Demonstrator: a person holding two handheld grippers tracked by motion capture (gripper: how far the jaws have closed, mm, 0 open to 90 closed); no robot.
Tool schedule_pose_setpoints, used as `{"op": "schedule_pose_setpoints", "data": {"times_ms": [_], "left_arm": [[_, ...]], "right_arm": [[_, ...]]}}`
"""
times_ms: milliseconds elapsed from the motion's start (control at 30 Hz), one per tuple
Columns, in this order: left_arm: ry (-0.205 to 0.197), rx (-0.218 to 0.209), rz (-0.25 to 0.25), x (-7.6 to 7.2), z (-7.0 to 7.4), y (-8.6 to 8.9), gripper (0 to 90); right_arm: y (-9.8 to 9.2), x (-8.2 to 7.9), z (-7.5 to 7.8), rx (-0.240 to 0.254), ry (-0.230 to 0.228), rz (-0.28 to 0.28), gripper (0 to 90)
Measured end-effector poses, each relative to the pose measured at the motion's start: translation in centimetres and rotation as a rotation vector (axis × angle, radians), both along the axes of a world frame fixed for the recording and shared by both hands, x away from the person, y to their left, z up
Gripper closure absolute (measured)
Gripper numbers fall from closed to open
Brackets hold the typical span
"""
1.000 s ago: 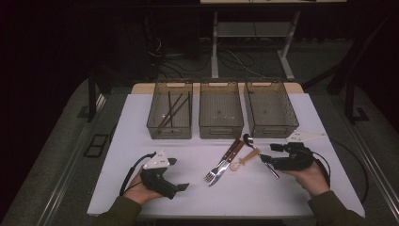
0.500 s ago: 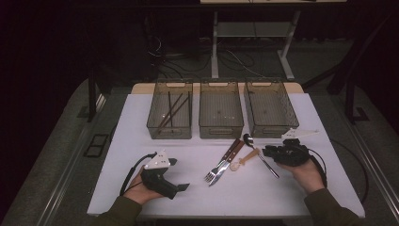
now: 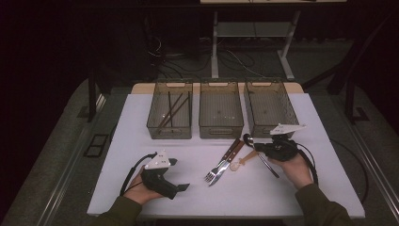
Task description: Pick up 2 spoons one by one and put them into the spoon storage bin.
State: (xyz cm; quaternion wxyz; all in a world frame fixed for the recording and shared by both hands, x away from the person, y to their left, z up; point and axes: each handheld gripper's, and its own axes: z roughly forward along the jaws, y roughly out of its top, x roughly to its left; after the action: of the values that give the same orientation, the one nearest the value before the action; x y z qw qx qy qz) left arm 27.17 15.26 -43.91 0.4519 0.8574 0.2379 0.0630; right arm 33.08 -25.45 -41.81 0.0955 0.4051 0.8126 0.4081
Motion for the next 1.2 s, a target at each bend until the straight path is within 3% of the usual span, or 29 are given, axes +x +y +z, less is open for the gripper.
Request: {"op": "schedule_pose_setpoints", "data": {"times_ms": [100, 367, 433, 633, 767, 933, 1033, 1200], "left_arm": [[0.000, 0.000, -0.001, 0.0, 0.0, 0.0, 0.9], [0.002, -0.002, -0.001, 0.0, -0.1, -0.1, 0.9], [0.002, -0.001, -0.001, 0.0, 0.0, -0.1, 0.8], [0.005, -0.004, 0.001, 0.0, -0.1, -0.1, 0.9], [0.004, -0.003, 0.001, 0.0, -0.1, -0.1, 0.9], [0.005, -0.002, 0.000, 0.0, -0.1, -0.1, 0.9], [0.004, 0.000, -0.002, 0.0, 0.0, -0.1, 0.9], [0.008, -0.014, 0.007, -0.1, -0.1, -0.2, 0.9]], "right_arm": [[1.0, -0.1, -0.1, -0.012, -0.007, 0.035, 88.3], [2.9, -0.2, -0.6, -0.052, 0.009, 0.139, 74.7], [3.3, -0.2, -0.7, -0.085, 0.006, 0.170, 71.8], [3.5, -0.2, -0.7, -0.113, -0.003, 0.206, 64.7], [3.5, 0.1, -0.6, -0.125, -0.021, 0.205, 71.0], [3.9, 0.6, -1.0, -0.145, 0.003, 0.214, 83.4], [4.2, 0.7, -1.1, -0.173, 0.004, 0.206, 84.5], [4.1, 0.0, -0.6, -0.153, 0.008, 0.233, 87.1]]}}
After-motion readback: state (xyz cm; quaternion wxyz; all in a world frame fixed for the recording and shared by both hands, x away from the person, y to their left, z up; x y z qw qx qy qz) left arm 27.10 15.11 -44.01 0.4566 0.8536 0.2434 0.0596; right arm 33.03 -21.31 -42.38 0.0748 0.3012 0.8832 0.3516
